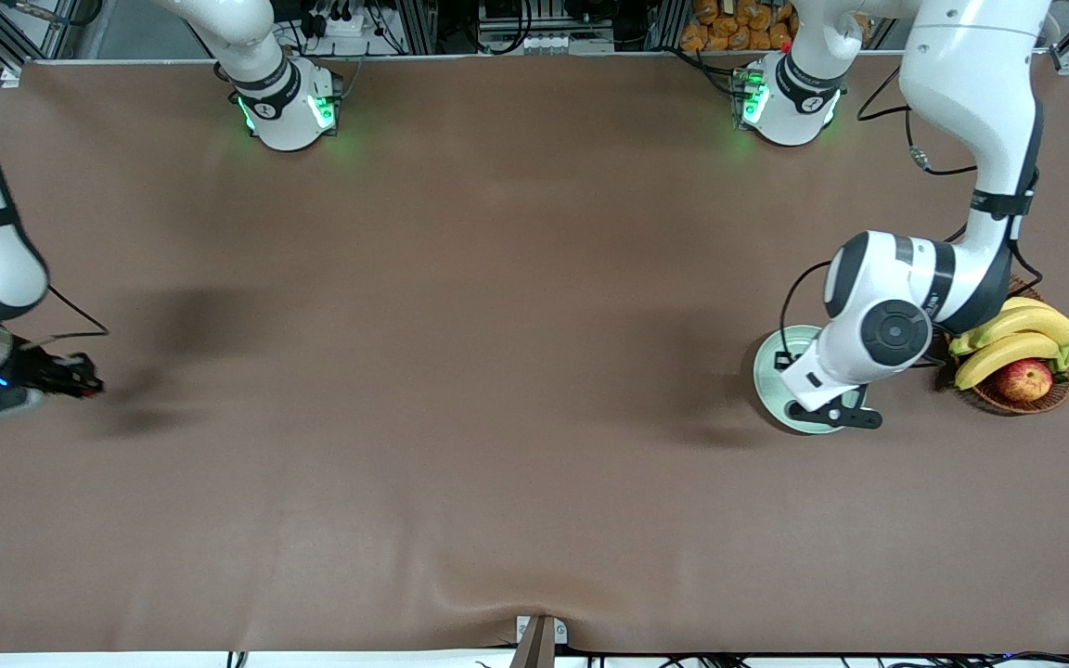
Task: Collect all strawberries into plate
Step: 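Drop the strawberry onto the plate while the right gripper grasps another, then set the second strawberry mid-table with the right gripper while the left withdraws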
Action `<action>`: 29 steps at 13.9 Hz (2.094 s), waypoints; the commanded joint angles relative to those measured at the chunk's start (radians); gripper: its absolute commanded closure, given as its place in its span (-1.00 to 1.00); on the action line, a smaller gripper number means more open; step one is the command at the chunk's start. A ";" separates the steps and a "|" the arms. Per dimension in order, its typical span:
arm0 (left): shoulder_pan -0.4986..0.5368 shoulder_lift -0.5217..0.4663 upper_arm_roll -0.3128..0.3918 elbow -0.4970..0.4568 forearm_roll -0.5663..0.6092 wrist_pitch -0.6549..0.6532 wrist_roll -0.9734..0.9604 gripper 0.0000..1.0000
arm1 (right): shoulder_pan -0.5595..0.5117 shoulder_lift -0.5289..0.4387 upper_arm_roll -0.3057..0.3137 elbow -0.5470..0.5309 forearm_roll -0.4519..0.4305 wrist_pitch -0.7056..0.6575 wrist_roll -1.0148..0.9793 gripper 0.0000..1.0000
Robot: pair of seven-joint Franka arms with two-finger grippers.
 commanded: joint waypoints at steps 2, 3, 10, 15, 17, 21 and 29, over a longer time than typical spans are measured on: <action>0.039 -0.017 -0.015 -0.068 0.026 0.068 0.026 -0.09 | 0.229 -0.010 0.040 0.060 -0.024 -0.022 -0.004 1.00; 0.039 -0.012 -0.015 -0.067 0.021 0.068 0.018 -0.99 | 0.307 -0.003 0.039 0.091 -0.023 -0.020 0.004 1.00; 0.025 -0.041 -0.095 -0.018 -0.043 0.013 -0.249 -1.00 | 0.743 0.120 0.031 0.249 -0.075 0.007 0.035 1.00; -0.015 0.000 -0.196 0.054 -0.045 0.003 -0.639 -1.00 | 1.007 0.229 -0.054 0.311 -0.112 0.185 0.036 1.00; -0.054 0.032 -0.205 0.091 -0.045 0.003 -0.744 -1.00 | 1.105 0.264 -0.123 0.327 -0.107 0.234 0.054 1.00; -0.136 0.094 -0.205 0.171 -0.045 0.003 -0.914 -1.00 | 1.164 0.341 -0.136 0.372 -0.112 0.268 0.073 0.90; -0.236 0.224 -0.205 0.292 -0.074 0.010 -1.108 -1.00 | 1.117 0.269 -0.145 0.372 -0.098 0.251 0.076 -1.00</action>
